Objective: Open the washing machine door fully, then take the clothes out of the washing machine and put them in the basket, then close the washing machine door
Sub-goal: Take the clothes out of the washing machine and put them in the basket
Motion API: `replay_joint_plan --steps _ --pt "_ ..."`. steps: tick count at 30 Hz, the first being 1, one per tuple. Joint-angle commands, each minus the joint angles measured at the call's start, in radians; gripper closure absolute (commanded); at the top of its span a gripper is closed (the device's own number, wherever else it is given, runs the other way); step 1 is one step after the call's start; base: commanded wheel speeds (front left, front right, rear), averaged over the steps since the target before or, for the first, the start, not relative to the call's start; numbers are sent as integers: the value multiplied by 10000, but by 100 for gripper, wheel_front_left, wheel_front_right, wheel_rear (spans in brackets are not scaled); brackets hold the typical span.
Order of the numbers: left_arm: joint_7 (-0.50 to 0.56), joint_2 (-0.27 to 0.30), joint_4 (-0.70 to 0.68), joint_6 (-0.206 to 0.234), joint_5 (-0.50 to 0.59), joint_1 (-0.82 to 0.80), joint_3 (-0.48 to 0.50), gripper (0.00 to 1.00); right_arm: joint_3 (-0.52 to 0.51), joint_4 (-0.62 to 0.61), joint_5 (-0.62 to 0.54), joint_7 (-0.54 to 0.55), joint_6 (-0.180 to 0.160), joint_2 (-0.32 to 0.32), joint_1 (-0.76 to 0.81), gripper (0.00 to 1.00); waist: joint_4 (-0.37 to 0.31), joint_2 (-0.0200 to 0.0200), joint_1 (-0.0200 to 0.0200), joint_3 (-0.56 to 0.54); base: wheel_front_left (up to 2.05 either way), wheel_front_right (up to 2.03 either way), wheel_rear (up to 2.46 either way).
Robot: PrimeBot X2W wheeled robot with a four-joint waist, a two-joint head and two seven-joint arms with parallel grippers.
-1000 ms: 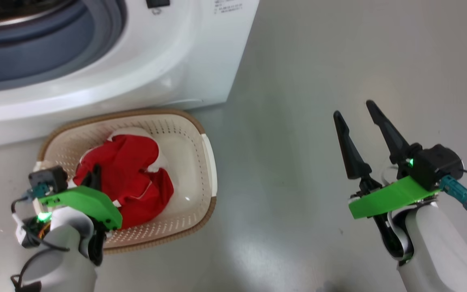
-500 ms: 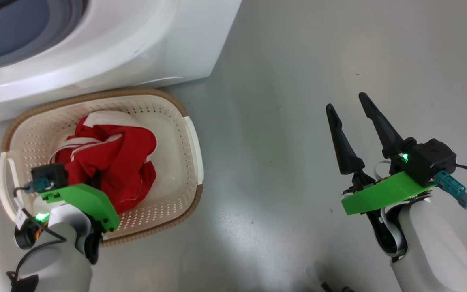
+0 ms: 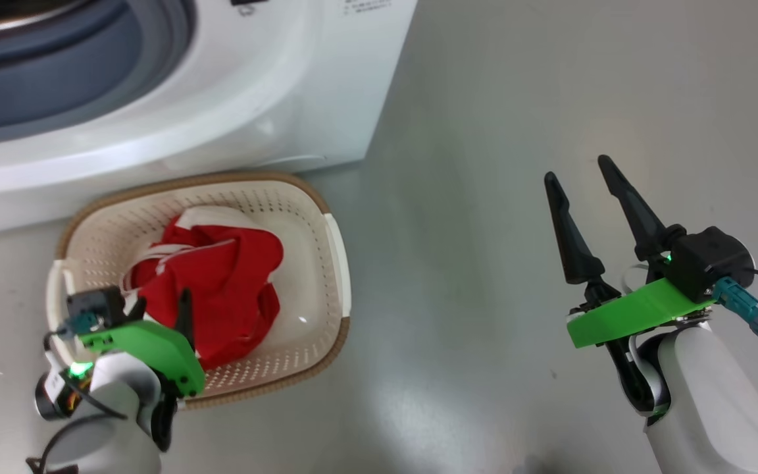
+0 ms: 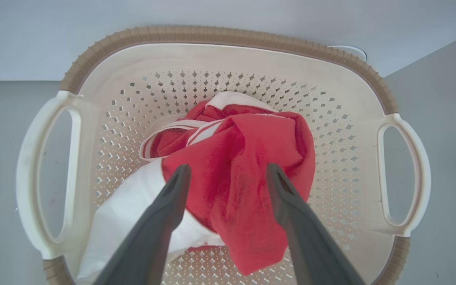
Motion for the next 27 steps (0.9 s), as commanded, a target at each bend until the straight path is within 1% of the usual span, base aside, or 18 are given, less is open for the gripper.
replay_joint_plan --steps 1,3,5,9,11,12,20,27 --pt "-173 281 -213 44 110 575 134 0 56 -112 -227 -63 63 -69 274 0 380 0 -1 -589 0 0 0" --pt "-216 311 -544 127 212 738 101 0 -12 -70 -324 -63 63 -54 333 0 509 0 -1 -839 0 0 0" --pt "-225 405 -1408 376 423 1005 133 0 -64 -37 -366 -63 63 -43 395 0 636 0 -1 -1082 0 0 0" --pt "-230 333 -2980 538 641 1849 476 0 -60 50 -342 -63 63 -45 562 0 831 0 -1 -1627 0 0 0" --pt "-230 279 -3669 517 774 2255 654 0 -28 111 -323 -63 63 -76 661 0 899 0 -1 -1915 0 0 0" --pt "-230 279 -3669 517 774 2255 654 0 -28 111 -323 -63 63 -76 661 0 899 0 -1 -1915 0 0 0" --pt "-232 2 -5623 413 1151 3553 1438 0 -2 230 -224 -63 63 -265 1119 0 1058 0 -1 -3101 0 0 0" --pt "-232 -132 -7015 196 1566 4521 1923 0 -49 283 -206 -63 63 -329 1486 0 1082 0 -1 -3984 0 0 0"
